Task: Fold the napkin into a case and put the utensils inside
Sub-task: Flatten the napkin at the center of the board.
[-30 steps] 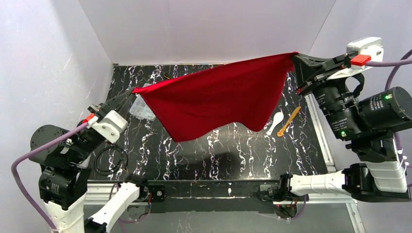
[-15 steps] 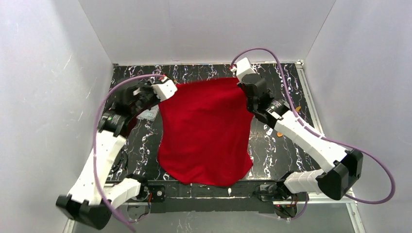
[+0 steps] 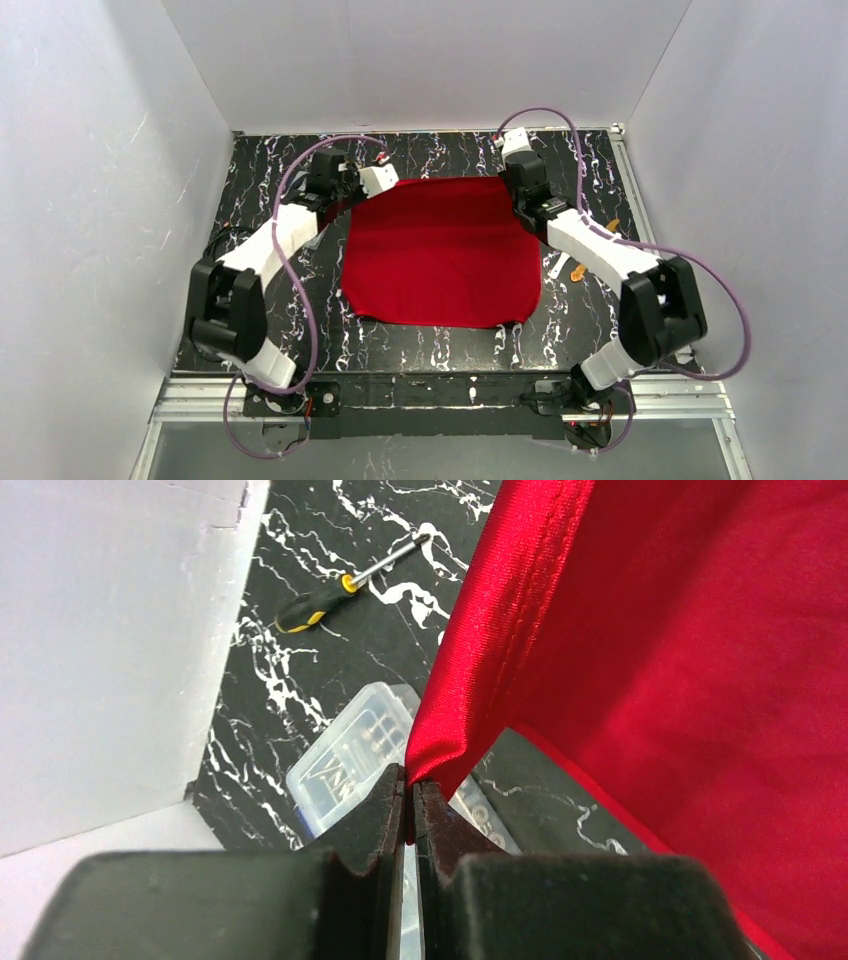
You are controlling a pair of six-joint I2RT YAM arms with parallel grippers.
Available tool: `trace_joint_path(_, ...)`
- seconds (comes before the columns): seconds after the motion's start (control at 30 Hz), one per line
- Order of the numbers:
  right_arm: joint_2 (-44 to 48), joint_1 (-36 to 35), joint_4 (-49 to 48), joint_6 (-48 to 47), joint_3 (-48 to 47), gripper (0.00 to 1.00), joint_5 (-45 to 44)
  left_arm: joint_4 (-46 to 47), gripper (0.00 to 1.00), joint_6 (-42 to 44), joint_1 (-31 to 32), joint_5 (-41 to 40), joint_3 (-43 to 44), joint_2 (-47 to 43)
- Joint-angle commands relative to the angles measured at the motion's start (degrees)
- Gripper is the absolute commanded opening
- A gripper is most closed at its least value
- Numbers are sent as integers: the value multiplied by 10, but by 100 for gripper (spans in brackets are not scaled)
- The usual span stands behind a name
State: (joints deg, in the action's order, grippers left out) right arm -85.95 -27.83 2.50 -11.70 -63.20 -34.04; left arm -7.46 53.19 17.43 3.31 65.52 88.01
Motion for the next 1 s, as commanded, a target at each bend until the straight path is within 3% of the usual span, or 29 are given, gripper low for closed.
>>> trace_joint_path(0.0,-50,25,-59,33,-22,1,24,53,0,10,-3,-20,44,59)
trace_joint_path(0.23,-147,48,-88,36,-93,1,29,107,0,1,-4,-54,126,166)
trace_joint_path(0.4,-216,61,-80,55,-160,1,38,83,0,-37,0,-87,181,200)
trace_joint_path(0.43,-225,61,-75,59,-170,3,39,70,6,-48,1,-87,181,196)
trace_joint_path(0.53,-229,61,-71,78,-177,45,41,71,56,-61,3,-87,147,169)
trace_joint_path(0.6,-217,61,-71,92,-166,68,30,72,91,-85,4,-89,132,152)
trace_joint_path(0.63,-207,61,-71,102,-159,76,24,63,98,-97,4,-88,128,144)
trace_joint_path(0.77,-141,55,-50,144,-126,98,12,17,98,-126,4,-63,108,101)
trace_joint_path(0.97,-17,-41,30,148,-58,99,-47,-87,99,-108,-12,74,35,-29)
